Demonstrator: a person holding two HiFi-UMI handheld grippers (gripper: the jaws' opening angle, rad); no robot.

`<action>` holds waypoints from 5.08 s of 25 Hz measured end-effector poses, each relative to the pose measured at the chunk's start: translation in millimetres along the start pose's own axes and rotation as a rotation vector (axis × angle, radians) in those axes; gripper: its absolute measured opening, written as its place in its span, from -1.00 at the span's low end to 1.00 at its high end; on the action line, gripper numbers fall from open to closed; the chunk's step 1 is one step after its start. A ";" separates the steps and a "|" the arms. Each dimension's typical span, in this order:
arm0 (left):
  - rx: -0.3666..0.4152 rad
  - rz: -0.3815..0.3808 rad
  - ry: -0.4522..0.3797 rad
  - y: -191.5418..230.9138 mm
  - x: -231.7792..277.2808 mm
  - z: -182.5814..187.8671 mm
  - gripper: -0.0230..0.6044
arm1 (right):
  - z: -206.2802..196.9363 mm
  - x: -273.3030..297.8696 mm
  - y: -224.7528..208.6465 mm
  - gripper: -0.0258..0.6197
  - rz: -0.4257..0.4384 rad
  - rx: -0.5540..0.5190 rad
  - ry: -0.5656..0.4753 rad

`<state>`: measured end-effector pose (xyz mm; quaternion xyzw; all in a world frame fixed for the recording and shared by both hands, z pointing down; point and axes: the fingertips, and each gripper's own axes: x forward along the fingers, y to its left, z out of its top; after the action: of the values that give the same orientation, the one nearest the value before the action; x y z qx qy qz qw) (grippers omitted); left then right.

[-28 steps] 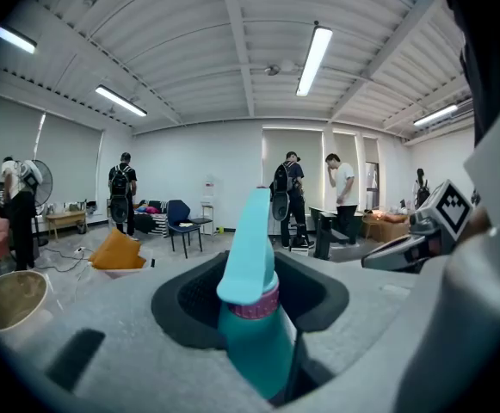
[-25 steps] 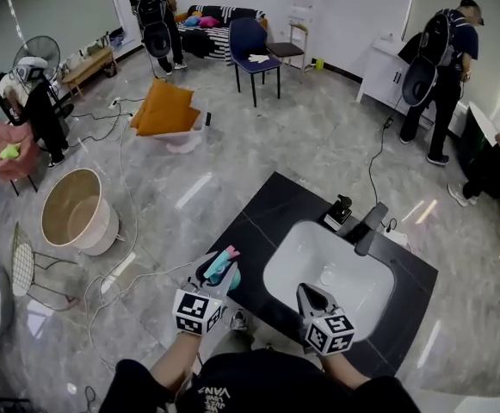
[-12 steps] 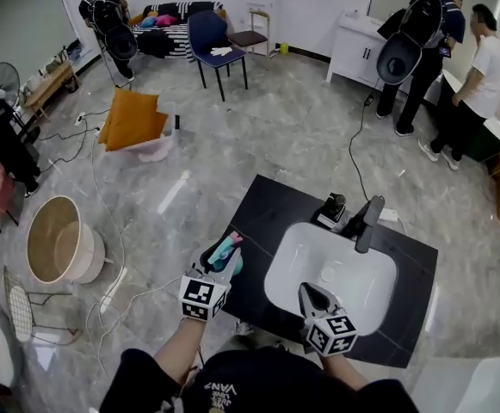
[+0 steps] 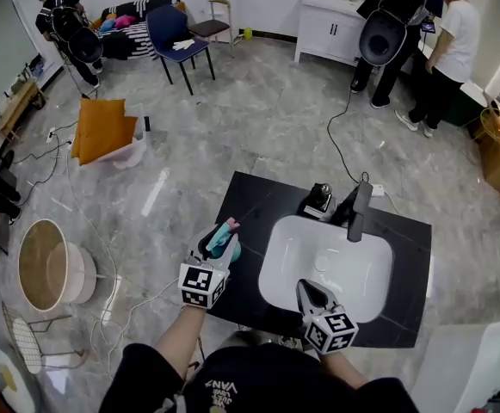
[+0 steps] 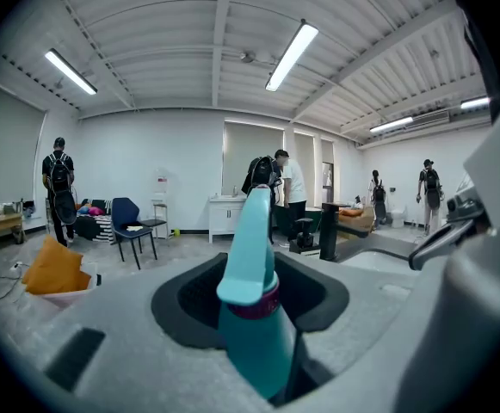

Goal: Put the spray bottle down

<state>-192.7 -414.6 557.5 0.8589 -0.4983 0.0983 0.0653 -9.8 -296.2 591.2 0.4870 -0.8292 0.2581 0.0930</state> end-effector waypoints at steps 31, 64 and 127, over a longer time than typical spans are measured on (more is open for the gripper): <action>-0.016 -0.040 0.004 7.8 54.4 -7.9 -0.37 | 7.7 -6.8 -25.7 -0.92 -0.097 0.034 -0.022; -0.137 0.060 0.058 -3.3 -17.0 -23.3 0.64 | 9.0 -12.3 1.3 -0.92 0.113 -0.042 -0.005; -0.228 0.484 -0.014 -200.4 -282.2 -74.7 -0.89 | -67.1 -112.5 46.1 -0.92 0.479 -0.225 0.123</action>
<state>-162.9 -61.7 561.2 0.7024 -0.6976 0.0482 0.1326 1.4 -157.9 587.1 0.2470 -0.9370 0.2080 0.1331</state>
